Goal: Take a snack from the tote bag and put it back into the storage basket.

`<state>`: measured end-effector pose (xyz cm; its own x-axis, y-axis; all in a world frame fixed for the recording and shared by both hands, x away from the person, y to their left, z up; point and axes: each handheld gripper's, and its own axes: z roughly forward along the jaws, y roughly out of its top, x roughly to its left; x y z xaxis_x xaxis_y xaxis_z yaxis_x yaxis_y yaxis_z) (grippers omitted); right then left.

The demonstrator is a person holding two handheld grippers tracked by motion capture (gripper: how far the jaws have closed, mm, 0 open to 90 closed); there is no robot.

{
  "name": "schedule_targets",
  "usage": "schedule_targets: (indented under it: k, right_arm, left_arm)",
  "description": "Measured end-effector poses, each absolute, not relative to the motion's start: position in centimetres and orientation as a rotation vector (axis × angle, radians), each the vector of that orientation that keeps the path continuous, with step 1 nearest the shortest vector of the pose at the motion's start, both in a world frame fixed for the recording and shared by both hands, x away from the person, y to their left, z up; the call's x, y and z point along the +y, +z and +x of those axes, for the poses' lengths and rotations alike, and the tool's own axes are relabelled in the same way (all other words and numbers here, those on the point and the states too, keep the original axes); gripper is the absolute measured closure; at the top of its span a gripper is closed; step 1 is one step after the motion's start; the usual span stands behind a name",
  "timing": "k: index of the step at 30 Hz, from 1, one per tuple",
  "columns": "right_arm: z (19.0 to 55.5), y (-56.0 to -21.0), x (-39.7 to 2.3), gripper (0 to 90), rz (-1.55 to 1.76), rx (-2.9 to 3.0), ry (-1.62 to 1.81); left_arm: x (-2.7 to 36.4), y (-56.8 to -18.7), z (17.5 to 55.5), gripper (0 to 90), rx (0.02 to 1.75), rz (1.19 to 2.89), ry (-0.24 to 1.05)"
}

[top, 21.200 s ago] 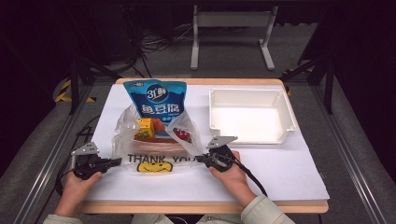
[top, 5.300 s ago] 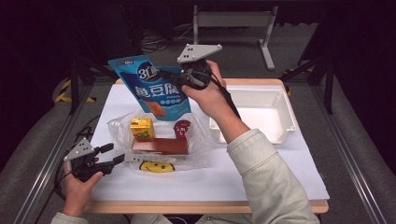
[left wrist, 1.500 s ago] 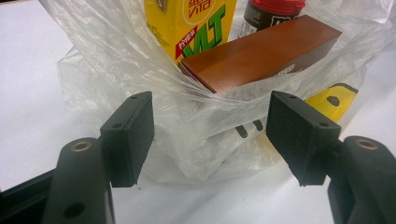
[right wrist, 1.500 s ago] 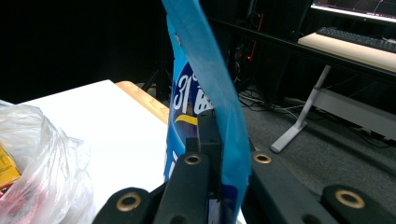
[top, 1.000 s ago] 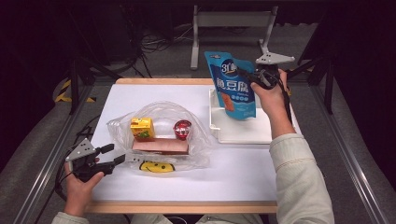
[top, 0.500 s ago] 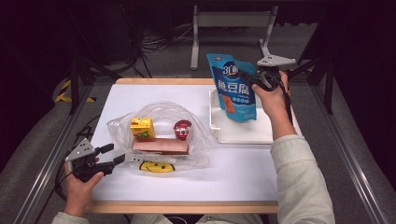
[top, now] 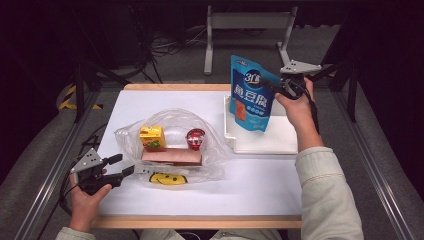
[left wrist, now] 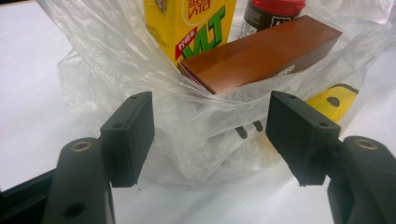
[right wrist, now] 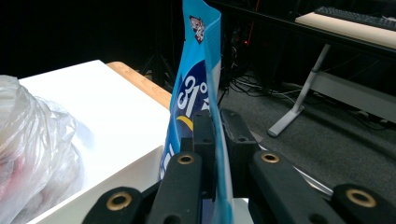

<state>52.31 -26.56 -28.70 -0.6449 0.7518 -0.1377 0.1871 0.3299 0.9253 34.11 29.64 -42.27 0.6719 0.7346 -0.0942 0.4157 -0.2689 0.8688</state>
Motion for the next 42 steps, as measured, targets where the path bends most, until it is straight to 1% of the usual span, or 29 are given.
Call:
schedule_targets:
  k: [5,7,9,12,13,20,25,29,31,39,42]
  right_arm:
    - [52.2,-28.5,-25.9,82.6,0.794,2.041,1.311]
    - [52.1,-28.3,-25.7,79.5,0.793,2.044,1.320]
    - [52.0,-28.1,-25.6,74.3,0.805,2.039,1.340]
    - [51.7,-27.6,-25.5,60.6,0.854,2.010,1.400]
    - [51.6,-27.4,-25.5,58.0,0.866,1.999,1.433]
    - [50.5,-25.5,-25.2,53.9,0.823,1.935,1.455]
    - [49.3,-24.3,-25.0,54.0,0.774,1.891,1.480]
    - [48.6,-24.1,-24.7,54.0,0.743,1.915,1.481]
    - [48.1,-24.2,-24.3,55.8,0.712,1.937,1.475]
    - [47.1,-25.9,-23.8,64.8,0.689,2.024,1.471]
    - [46.8,-27.2,-23.8,76.0,0.711,2.076,1.457]
  left_arm:
    - [29.7,-42.3,34.1,33.0,0.901,1.900,0.407]
    - [29.7,-42.3,34.1,33.0,0.901,1.903,0.406]
    - [29.7,-42.3,34.1,33.0,0.900,1.904,0.405]
    - [29.6,-42.3,34.1,32.9,0.899,1.905,0.406]
    - [29.6,-42.3,34.1,32.9,0.900,1.903,0.405]
    - [29.6,-42.3,34.1,32.9,0.898,1.903,0.402]
    - [29.6,-42.3,34.1,32.9,0.900,1.901,0.402]
    - [29.6,-42.3,34.1,32.9,0.900,1.904,0.403]
    - [29.6,-42.3,34.1,32.9,0.899,1.905,0.403]
    - [29.6,-42.3,34.1,32.9,0.900,1.906,0.403]
    - [29.6,-42.3,34.1,32.9,0.900,1.906,0.404]
